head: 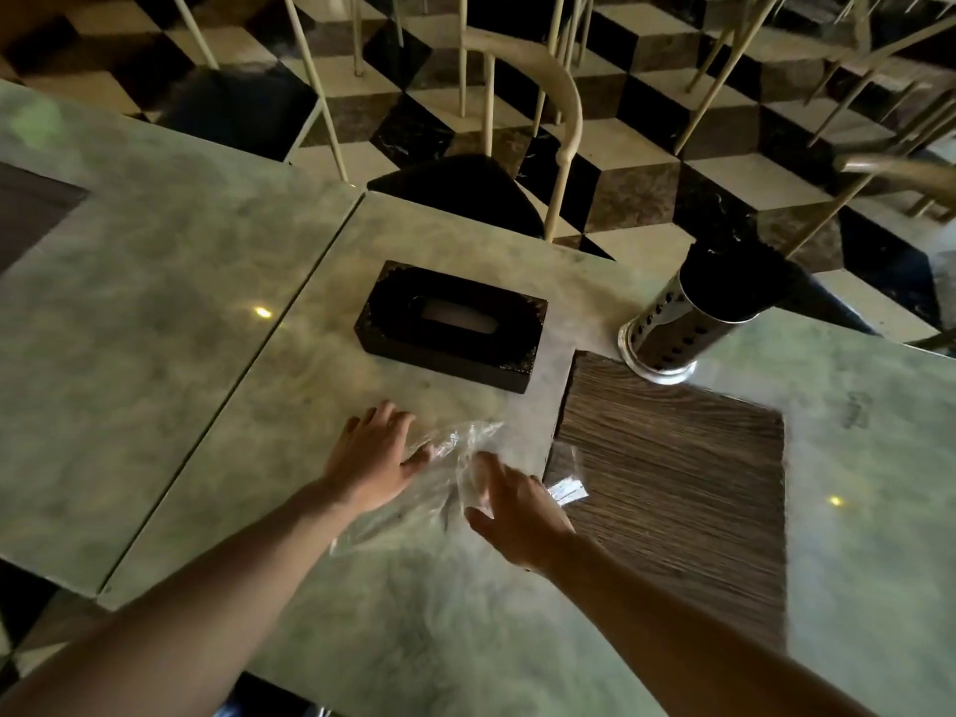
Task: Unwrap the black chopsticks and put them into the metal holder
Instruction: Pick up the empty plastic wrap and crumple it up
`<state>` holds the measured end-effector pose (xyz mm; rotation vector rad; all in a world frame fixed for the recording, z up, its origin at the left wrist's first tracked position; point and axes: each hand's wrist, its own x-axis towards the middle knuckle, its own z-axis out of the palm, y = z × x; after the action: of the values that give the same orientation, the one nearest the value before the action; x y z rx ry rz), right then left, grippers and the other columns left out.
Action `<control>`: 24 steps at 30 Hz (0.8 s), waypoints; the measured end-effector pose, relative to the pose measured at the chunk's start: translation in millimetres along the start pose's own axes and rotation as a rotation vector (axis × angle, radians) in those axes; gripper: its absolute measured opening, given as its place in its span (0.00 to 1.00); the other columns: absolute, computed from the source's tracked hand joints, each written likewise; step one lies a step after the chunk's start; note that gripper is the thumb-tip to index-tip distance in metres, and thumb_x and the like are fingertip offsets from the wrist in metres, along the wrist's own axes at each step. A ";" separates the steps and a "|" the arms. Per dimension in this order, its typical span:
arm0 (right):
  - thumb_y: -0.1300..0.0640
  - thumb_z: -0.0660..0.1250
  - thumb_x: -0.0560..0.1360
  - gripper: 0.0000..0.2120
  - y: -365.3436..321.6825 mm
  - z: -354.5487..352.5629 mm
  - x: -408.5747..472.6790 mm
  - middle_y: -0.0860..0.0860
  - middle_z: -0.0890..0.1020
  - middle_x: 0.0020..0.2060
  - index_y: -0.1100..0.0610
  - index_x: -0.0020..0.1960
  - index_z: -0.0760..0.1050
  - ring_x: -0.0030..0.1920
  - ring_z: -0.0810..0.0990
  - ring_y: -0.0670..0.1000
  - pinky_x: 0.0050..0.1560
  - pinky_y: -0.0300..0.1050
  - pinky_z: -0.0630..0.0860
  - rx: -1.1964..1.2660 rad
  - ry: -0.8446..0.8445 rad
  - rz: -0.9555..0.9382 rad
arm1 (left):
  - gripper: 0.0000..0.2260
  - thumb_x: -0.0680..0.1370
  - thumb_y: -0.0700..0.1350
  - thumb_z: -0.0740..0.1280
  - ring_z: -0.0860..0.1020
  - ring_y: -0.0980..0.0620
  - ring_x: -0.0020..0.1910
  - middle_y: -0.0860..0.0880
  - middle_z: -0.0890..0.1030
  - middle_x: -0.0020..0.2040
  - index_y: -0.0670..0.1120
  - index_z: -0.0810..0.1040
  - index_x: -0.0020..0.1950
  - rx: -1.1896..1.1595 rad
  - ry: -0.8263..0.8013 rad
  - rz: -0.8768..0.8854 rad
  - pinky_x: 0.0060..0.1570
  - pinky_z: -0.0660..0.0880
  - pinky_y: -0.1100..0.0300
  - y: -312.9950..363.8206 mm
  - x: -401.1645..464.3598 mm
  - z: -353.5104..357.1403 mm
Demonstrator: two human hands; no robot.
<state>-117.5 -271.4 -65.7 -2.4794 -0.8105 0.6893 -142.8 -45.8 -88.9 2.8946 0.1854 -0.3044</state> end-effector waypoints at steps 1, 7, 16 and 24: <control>0.51 0.64 0.75 0.18 0.9 0.5 -0.1 0.56 0.82 0.48 0.52 0.63 0.64 0.46 0.81 0.59 0.46 0.53 0.79 0.075 -0.001 0.077 | 0.25 0.81 0.64 0.60 0.77 0.43 0.61 0.45 0.76 0.61 0.46 0.75 0.67 -0.008 -0.024 -0.023 0.61 0.69 0.48 0.9 -0.8 -0.8; 0.57 0.65 0.72 0.07 12.4 -11.0 -9.1 0.43 0.83 0.37 0.46 0.40 0.78 0.39 0.80 0.44 0.35 0.36 0.74 0.313 0.077 0.281 | 0.38 0.72 0.75 0.40 0.79 0.42 0.56 0.44 0.85 0.52 0.52 0.79 0.52 -0.253 -0.150 -0.231 0.56 0.67 0.49 7.9 -7.1 -18.9; 0.62 0.66 0.69 0.14 15.9 -94.5 -34.5 0.38 0.82 0.31 0.46 0.31 0.81 0.34 0.79 0.36 0.34 0.30 0.71 0.365 0.432 0.380 | 0.24 0.76 0.59 0.69 0.75 0.56 0.27 0.51 0.73 0.24 0.47 0.72 0.25 -1.064 -0.196 -0.493 0.41 0.69 0.56 54.0 -3.0 -63.8; 0.63 0.69 0.69 0.09 12.6 -184.7 -65.1 0.46 0.77 0.44 0.49 0.36 0.78 0.49 0.73 0.51 0.48 0.47 0.70 0.258 0.850 0.326 | 0.14 0.75 0.50 0.76 0.60 0.58 0.22 0.55 0.65 0.24 0.48 0.76 0.35 -1.140 -0.299 -0.168 0.27 0.56 0.61 120.7 -3.3 -141.0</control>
<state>-51.8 -367.8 92.1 -2.3367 0.0019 -0.1886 -101.3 -129.8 71.4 1.6918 0.3904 -0.4589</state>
